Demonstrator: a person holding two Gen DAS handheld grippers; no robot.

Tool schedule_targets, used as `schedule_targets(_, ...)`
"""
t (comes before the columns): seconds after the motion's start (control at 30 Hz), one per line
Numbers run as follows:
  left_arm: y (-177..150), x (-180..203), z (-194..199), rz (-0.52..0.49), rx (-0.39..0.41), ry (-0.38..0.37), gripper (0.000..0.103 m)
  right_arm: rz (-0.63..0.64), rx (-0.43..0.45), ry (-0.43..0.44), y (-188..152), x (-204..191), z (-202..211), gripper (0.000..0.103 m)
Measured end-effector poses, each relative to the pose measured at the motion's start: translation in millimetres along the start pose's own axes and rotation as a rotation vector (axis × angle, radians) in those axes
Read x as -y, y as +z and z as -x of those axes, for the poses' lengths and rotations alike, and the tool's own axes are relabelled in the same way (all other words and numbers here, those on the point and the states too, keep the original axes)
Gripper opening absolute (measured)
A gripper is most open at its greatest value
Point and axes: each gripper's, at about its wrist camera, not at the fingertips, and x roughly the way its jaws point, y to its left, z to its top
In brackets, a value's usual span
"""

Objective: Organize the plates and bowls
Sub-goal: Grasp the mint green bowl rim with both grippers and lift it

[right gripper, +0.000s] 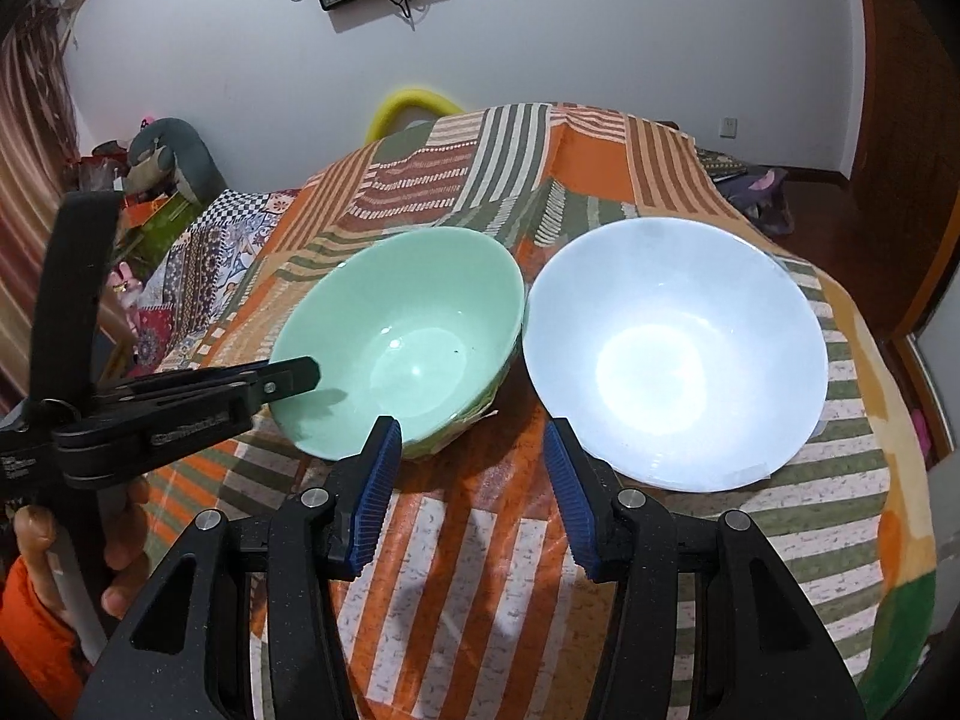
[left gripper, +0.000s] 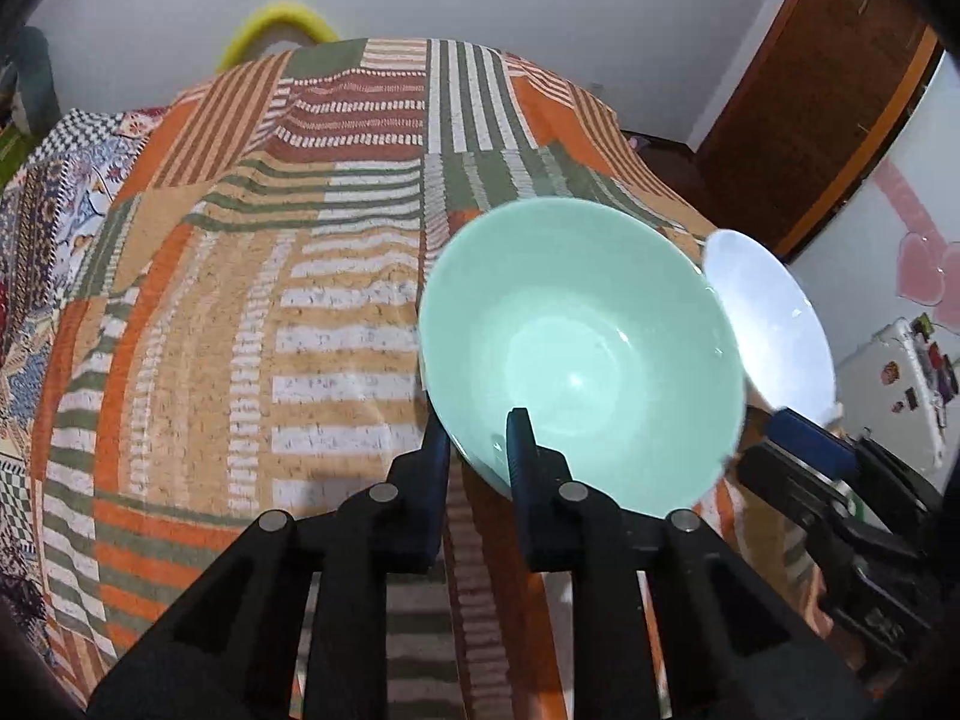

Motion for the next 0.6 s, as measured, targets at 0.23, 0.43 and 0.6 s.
schedule_targets(0.23, -20, 4, 22, -0.036, -0.042, -0.025, 0.019, -0.001, -0.01, 0.02, 3, -5, -2, 0.043)
schedule_targets(0.43, -22, -5, 27, -0.015, -0.044, -0.029, 0.019, 0.021, -0.03, 0.029, 11, -15, -17, 0.043)
schedule_targets(0.6, -18, -14, 21, -0.023, -0.017, 0.022, 0.019, 0.034, -0.079, 0.022, 14, -19, -39, 0.031)
